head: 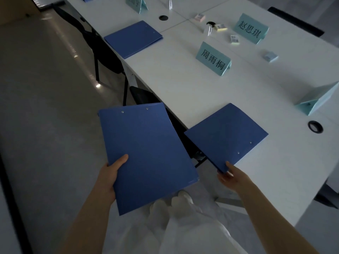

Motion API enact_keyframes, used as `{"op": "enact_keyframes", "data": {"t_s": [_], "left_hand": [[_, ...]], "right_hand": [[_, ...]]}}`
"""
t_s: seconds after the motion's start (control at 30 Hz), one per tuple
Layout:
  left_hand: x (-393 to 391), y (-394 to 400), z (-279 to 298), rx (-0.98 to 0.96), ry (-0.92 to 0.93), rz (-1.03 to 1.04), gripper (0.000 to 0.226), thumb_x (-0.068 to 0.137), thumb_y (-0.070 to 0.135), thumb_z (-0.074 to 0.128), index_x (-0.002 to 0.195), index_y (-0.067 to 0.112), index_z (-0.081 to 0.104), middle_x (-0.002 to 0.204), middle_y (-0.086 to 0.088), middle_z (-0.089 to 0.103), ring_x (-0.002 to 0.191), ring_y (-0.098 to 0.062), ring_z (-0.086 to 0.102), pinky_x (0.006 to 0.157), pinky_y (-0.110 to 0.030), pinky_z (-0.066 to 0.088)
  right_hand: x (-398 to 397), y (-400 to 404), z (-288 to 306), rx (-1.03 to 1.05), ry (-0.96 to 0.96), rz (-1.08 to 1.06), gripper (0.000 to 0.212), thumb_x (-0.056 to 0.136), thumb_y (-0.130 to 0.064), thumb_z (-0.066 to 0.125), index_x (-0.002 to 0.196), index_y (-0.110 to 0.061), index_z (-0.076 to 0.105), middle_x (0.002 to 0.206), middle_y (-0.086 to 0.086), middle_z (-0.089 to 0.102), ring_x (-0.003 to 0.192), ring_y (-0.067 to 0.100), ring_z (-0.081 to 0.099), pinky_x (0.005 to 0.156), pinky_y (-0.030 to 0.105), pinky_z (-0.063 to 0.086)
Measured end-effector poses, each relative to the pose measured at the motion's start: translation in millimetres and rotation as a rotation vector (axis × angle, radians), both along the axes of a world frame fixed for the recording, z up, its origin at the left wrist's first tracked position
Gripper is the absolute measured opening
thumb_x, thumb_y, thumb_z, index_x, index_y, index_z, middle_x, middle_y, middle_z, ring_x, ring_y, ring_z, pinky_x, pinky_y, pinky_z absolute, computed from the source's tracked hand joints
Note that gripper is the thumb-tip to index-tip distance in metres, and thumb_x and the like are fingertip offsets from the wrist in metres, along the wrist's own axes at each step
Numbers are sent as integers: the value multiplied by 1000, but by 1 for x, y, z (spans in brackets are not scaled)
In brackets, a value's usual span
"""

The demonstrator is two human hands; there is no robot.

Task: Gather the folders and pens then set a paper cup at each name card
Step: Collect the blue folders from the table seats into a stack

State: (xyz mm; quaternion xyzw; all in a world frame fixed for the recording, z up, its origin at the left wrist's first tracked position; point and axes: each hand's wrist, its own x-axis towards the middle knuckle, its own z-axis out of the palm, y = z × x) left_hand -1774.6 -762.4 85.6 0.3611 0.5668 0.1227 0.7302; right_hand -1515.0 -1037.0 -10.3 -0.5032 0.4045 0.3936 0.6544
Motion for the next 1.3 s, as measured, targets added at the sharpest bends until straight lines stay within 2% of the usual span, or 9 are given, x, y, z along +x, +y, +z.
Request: {"op": "enact_keyframes", "data": {"t_s": [0.2,0.33,0.4,0.57,0.7,0.9,1.03,1.2,1.3], "left_hand": [[-10,6,-5,-5,-30,12,45,81,28,75,123,17,63,112,-7,72,98,-34,70,77,-48,56],[-15,12,-6,-9,-46,28,47,79,30,76,122,18,63,112,-7,72,98,-34,69,80,-50,56],[-18,16,-5,-14,-52,41,46,79,31,76,122,18,63,112,-8,72,98,-34,70,79,-49,56],[-27,26,1,-13,-49,66,44,80,35,75,119,16,64,108,-8,73,95,-32,70,72,-44,56],[-37,33,7,-7,-59,74,46,79,42,74,115,15,66,103,-7,75,91,-29,72,70,-41,57],[-57,49,8,10,-71,123,53,78,48,72,121,17,64,108,-4,74,96,-28,71,72,-39,57],[-66,62,5,15,-60,156,56,78,47,73,123,16,63,108,-4,74,95,-28,71,72,-41,58],[-69,88,-1,-4,-22,188,60,73,45,78,123,16,61,109,-6,73,95,-31,70,78,-47,58],[-66,112,-7,-5,-8,203,61,73,43,79,124,16,61,110,-6,73,94,-32,71,77,-48,58]], "right_hand": [[3,21,19,183,-165,-162,24,95,-1,48,117,-9,52,118,10,60,77,26,72,46,21,52],[-9,25,44,447,-166,-115,94,20,7,93,106,-9,58,88,8,74,70,20,73,44,19,48],[-17,27,51,482,-156,-55,97,9,5,94,99,-8,60,81,8,73,66,18,71,44,21,48],[-40,42,73,482,-260,272,59,36,-12,96,89,-13,72,78,4,70,61,15,67,49,24,53],[-50,60,81,418,-372,489,30,87,-3,52,112,-15,62,92,4,69,67,16,66,50,26,52],[-67,90,80,283,-488,869,42,78,-21,68,118,-19,60,95,-3,73,79,14,67,63,29,54],[-81,113,76,237,-578,1065,76,54,-50,84,121,-23,60,106,8,70,91,21,63,70,29,54],[-86,164,82,216,-739,1255,42,81,-25,63,123,-20,58,114,9,69,100,20,68,84,36,54],[-79,209,82,138,-878,1446,26,91,-21,61,117,-17,62,101,8,69,86,4,68,77,22,53]]}}
